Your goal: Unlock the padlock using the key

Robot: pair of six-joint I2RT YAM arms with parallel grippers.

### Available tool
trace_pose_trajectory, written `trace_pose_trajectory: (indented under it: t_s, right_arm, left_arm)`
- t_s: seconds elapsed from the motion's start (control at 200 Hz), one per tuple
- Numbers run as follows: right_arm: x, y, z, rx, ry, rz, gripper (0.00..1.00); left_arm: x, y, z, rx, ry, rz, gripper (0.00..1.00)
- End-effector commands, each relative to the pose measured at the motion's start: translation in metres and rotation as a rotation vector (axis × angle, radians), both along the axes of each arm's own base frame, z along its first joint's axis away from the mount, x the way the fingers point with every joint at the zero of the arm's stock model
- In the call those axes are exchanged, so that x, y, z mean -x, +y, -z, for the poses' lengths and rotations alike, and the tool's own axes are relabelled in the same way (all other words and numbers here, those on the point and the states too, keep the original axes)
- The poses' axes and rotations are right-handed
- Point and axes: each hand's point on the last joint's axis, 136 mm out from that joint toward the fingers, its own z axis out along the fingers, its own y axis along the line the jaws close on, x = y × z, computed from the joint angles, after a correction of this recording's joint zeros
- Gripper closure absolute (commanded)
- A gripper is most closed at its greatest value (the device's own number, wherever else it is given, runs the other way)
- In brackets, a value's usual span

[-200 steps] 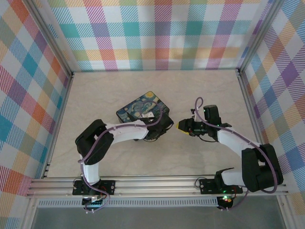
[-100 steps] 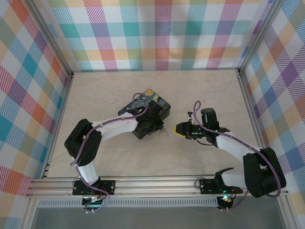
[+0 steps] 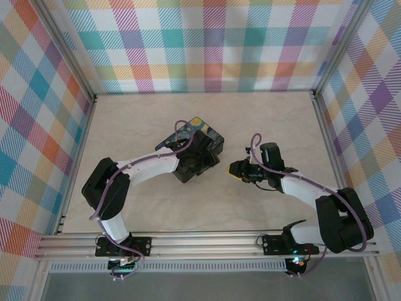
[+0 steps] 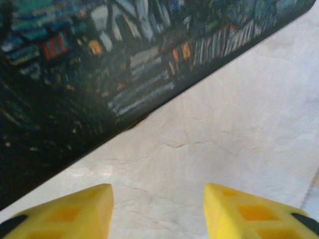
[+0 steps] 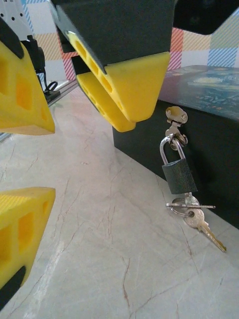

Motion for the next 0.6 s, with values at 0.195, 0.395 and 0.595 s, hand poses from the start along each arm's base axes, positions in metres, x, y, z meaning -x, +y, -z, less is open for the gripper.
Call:
trace_pose_trajectory:
  t_s: [0.195, 0.395, 0.595]
  right_arm:
    - [-0.008, -0.005, -0.007, 0.013, -0.027, 0.002, 0.67]
    - [-0.005, -0.016, -0.01, 0.012, -0.038, 0.003, 0.67]
    - [-0.003, -0.025, -0.006, -0.003, -0.027, 0.008, 0.67]
  left_arm:
    - [-0.012, 0.007, 0.034, -0.252, -0.167, -0.172, 0.4]
    - [-0.028, 0.008, 0.046, -0.282, -0.234, -0.271, 0.4]
    - [-0.038, -0.005, 0.043, -0.257, -0.287, -0.311, 0.41]
